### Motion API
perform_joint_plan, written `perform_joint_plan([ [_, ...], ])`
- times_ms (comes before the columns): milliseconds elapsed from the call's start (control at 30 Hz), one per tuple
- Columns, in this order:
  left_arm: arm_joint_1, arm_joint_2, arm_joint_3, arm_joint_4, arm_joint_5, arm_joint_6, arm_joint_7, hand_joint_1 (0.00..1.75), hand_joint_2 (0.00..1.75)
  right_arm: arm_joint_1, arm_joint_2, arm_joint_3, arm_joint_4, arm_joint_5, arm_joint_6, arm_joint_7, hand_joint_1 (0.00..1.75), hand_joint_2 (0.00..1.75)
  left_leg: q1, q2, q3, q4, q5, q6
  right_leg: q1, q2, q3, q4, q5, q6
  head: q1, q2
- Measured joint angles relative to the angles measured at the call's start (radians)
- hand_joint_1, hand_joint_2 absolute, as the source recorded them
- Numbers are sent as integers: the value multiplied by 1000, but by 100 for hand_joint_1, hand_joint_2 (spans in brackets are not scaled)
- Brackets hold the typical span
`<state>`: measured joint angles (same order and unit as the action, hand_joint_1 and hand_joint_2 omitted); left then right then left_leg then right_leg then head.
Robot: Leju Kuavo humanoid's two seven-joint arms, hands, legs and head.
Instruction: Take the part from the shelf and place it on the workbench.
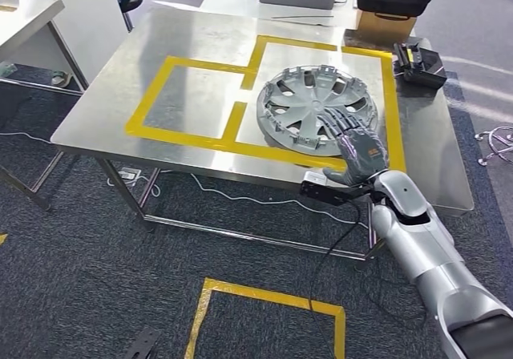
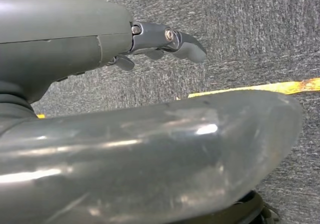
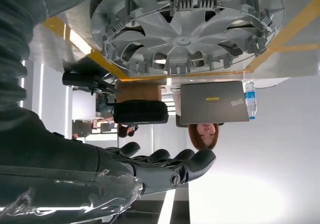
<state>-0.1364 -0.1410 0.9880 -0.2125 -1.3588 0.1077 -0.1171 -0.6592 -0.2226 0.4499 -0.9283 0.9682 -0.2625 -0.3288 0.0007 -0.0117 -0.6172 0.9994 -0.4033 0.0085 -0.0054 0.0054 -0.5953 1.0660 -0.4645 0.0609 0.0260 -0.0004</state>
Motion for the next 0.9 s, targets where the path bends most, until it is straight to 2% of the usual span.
perform_joint_plan([
  [33,0,0,0,0,0,0,0,0,0,-2,0,0,0,0,0,-1,0,175,-1,0,-2,0,4,-5,3,0,25,-41,8,-5,0,0],
  [67,0,0,0,0,0,0,0,0,0,-2,0,0,0,0,-1,-2,0,175,-1,0,-3,-1,8,-11,6,1,33,-58,10,-9,0,0],
  [133,-1,0,0,0,1,0,0,0,0,-3,1,-1,0,0,-2,-4,0,175,1,0,-6,-4,15,-23,7,1,29,-59,21,-20,0,0],
  [167,-1,0,0,0,1,0,0,0,0,-3,1,-1,0,0,-2,-5,0,175,1,0,-9,0,9,-29,6,1,27,-62,27,-27,-1,0],
  [200,-1,0,0,0,1,0,0,0,0,-4,1,-1,0,0,-3,-6,0,175,1,1,-19,19,-10,-35,3,0,23,-66,34,-33,-1,0],
  [233,-1,0,0,0,1,1,0,0,0,-5,1,-1,0,0,-3,-6,0,175,2,1,-37,61,-42,-41,0,-1,18,-69,41,-38,-2,0],
  [300,-2,0,0,0,2,1,0,0,0,-4,2,-2,0,0,-4,-7,0,175,4,1,-91,194,-122,-49,-1,-2,3,-69,52,-42,-3,0],
  [333,-2,0,0,0,2,1,0,0,0,-3,2,-1,0,0,-4,-7,0,175,5,1,-112,251,-147,-52,-1,-2,-4,-69,57,-41,-3,0],
  [367,-2,0,0,0,2,1,0,0,0,-2,2,-1,1,0,-4,-7,0,175,5,1,-119,278,-154,-54,-2,-2,-12,-69,63,-39,-3,0],
  [400,-2,0,0,0,2,1,0,0,0,-1,2,0,1,0,-4,-7,0,175,6,1,-104,265,-143,-56,-3,-2,-19,-68,68,-37,-3,0],
  [467,-2,0,0,0,3,1,0,0,0,-1,2,0,1,0,-4,-7,0,175,10,2,-25,146,-91,-59,-6,-2,-29,-66,77,-29,-3,0],
  [500,-4,-1,0,0,4,1,0,0,0,-3,2,-1,1,0,-5,-7,0,175,12,1,15,78,-72,-58,-5,-1,-35,-61,80,-24,-5,0],
  [533,-5,-2,0,0,4,1,0,0,0,-4,2,-3,1,0,-6,-7,0,175,14,-1,41,30,-61,-54,-4,-1,-40,-58,83,-18,-5,0],
  [567,-6,-3,0,0,5,1,0,0,0,-6,2,-5,1,0,-7,-8,0,175,14,-3,53,5,-57,-47,-2,0,-44,-57,87,-13,-5,0],
  [667,-6,-2,0,0,6,1,0,0,0,-6,3,-10,1,-2,-10,-9,0,175,11,-5,45,0,-46,-19,-4,0,-52,-61,95,4,-2,0],
  [700,-7,-2,0,0,6,1,0,0,0,-6,4,-11,1,-3,-11,-9,0,175,11,-5,42,-1,-40,-10,-6,0,-60,-44,80,9,-1,0],
  [733,-7,-1,0,0,6,1,0,0,0,-6,4,-13,2,-4,-13,-9,0,175,12,-4,38,-3,-34,-3,-7,-1,-77,-5,51,13,0,0],
  [800,-7,-1,0,0,6,1,0,0,0,-4,4,-15,3,-7,-15,-10,0,175,11,-4,27,-3,-26,5,-7,-1,-129,129,-29,18,2,0],
  [833,-7,-1,0,0,6,1,0,0,0,-2,4,-15,4,-9,-16,-10,0,175,9,-4,21,-2,-21,6,-7,-1,-152,195,-59,19,2,0],
  [867,-7,-1,0,0,6,1,0,0,0,2,4,-15,4,-11,-17,-10,0,175,8,-4,15,-2,-17,6,-7,-1,-161,232,-74,18,2,0],
  [900,-7,-1,0,0,5,1,0,0,0,6,4,-16,5,-14,-18,-10,0,175,8,-4,10,-2,-12,6,-6,-1,-149,230,-71,17,2,0],
])
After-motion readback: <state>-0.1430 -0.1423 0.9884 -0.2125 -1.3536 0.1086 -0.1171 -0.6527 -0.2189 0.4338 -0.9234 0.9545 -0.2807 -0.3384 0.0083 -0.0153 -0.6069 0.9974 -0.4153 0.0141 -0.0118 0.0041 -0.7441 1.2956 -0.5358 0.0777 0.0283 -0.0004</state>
